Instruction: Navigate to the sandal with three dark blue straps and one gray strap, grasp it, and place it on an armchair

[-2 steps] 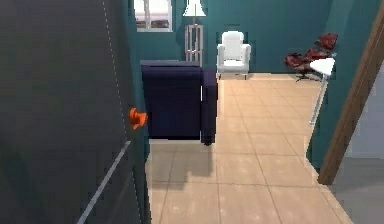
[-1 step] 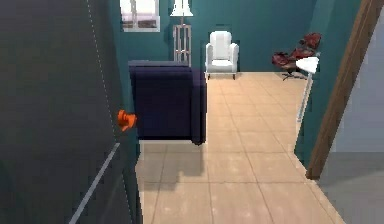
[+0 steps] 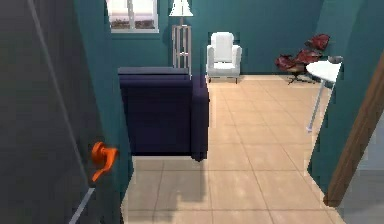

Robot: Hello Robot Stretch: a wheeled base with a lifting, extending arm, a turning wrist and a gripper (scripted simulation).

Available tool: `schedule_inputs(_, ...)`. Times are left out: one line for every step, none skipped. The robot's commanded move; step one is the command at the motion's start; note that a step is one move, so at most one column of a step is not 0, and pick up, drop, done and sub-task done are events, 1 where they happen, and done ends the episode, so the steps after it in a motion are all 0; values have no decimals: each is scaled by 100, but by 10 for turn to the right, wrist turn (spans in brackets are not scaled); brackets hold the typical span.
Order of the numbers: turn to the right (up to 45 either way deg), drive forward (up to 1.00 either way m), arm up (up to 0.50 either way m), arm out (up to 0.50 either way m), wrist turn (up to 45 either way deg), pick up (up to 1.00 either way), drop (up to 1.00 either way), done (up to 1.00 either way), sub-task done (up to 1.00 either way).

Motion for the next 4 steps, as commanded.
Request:
schedule_inputs(210, 0, 0, 0, 0, 0, 0, 0, 0)
schedule_inputs(0, 100, 0, 0, 0, 0, 0, 0, 0)
schedule_inputs(0, 60, 0, 0, 0, 0, 0, 0, 0)
schedule_inputs(-180, 0, 0, 0, 0, 0, 0, 0, 0)
